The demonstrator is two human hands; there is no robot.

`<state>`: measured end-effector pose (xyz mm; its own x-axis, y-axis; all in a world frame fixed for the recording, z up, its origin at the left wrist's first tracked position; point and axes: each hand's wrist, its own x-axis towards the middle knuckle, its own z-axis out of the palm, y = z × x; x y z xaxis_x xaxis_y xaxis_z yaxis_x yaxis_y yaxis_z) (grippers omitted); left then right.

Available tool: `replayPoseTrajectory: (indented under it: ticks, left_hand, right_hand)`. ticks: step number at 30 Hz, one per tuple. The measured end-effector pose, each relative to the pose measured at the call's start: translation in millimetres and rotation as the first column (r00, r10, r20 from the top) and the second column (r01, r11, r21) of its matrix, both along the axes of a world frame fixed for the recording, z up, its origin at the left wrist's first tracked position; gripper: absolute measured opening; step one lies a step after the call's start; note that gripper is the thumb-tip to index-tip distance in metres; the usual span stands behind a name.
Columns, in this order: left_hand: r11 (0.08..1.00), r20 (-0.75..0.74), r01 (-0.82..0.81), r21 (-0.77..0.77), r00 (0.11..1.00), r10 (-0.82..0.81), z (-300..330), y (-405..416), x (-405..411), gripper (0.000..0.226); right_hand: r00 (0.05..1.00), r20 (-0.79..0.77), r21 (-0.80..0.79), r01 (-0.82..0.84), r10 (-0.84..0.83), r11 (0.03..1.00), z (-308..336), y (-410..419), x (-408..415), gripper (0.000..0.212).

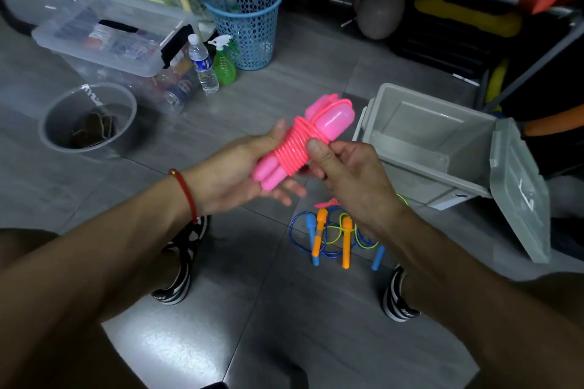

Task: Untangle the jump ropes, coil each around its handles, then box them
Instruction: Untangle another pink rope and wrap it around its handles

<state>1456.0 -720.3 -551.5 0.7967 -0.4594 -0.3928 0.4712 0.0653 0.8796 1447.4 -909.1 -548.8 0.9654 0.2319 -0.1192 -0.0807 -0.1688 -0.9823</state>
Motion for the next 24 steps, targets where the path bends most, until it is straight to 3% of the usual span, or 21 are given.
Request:
replayPoseTrajectory:
  ticks: [1, 3, 6, 8, 10, 12, 14, 17, 20, 22, 24]
  left_hand:
    - [0.996, -0.104, 0.047, -0.072, 0.993, -0.054, 2.9, 0.3, -3.6, 0.067]
    - [0.999, -0.112, 0.024, -0.046, 0.993, -0.029, 0.5, -1.0, -7.0, 0.053]
    - [0.949, 0.202, -0.212, 0.234, 0.965, 0.166, -14.4, -10.8, -9.5, 0.036]
    - [0.825, 0.455, -0.326, 0.462, 0.885, 0.096, -24.6, -17.1, -11.5, 0.038]
    - [0.686, 0.604, -0.413, 0.599, 0.795, -0.048, -32.0, -19.3, -12.1, 0.038]
    - [0.586, 0.667, -0.484, 0.649, 0.734, -0.133, -34.0, -20.8, -11.5, 0.040]
    - [0.538, 0.703, -0.526, 0.659, 0.685, -0.192, -34.5, -22.6, -8.4, 0.049]
    - [0.538, 0.740, -0.543, 0.645, 0.618, -0.265, -34.2, -24.5, -5.7, 0.062]
    - [0.572, 0.745, -0.521, 0.633, 0.611, -0.267, -21.9, -23.3, -4.8, 0.061]
    - [0.630, 0.691, -0.452, 0.632, 0.697, -0.194, -17.4, -22.9, -6.1, 0.065]
    - [0.768, 0.521, -0.346, 0.539, 0.854, 0.019, -13.4, -21.6, -7.1, 0.068]
  right_hand:
    - [0.999, 0.013, -0.007, -0.035, 0.035, 0.999, -0.5, -1.8, -0.3, 0.042]
    - [0.998, 0.050, -0.090, -0.043, 0.048, 0.995, -4.4, -2.7, 0.0, 0.041]
    - [0.994, 0.092, -0.235, 0.086, -0.066, 0.968, -20.3, 4.9, -0.3, 0.043]
    - [0.988, 0.009, -0.297, 0.151, -0.155, 0.943, -27.5, 15.3, -4.4, 0.042]
    - [0.952, -0.199, -0.233, 0.186, -0.234, 0.955, -23.9, 23.8, -5.9, 0.036]
    - [0.875, -0.432, -0.028, 0.231, -0.220, 0.972, -12.6, 28.5, -2.1, 0.024]
    - [0.852, -0.486, 0.035, 0.241, -0.194, 0.970, -6.6, 29.0, 2.6, 0.031]
    - [0.882, -0.398, -0.049, 0.254, -0.252, 0.966, -11.7, 25.1, 3.6, 0.044]
    - [0.927, -0.289, -0.046, 0.237, -0.240, 0.970, -21.3, 17.0, 1.7, 0.045]
    - [0.958, -0.204, -0.007, 0.206, -0.203, 0.979, -24.4, 10.8, 3.2, 0.044]
    - [0.979, -0.149, 0.023, 0.142, -0.137, 0.990, -24.8, 3.3, 4.0, 0.047]
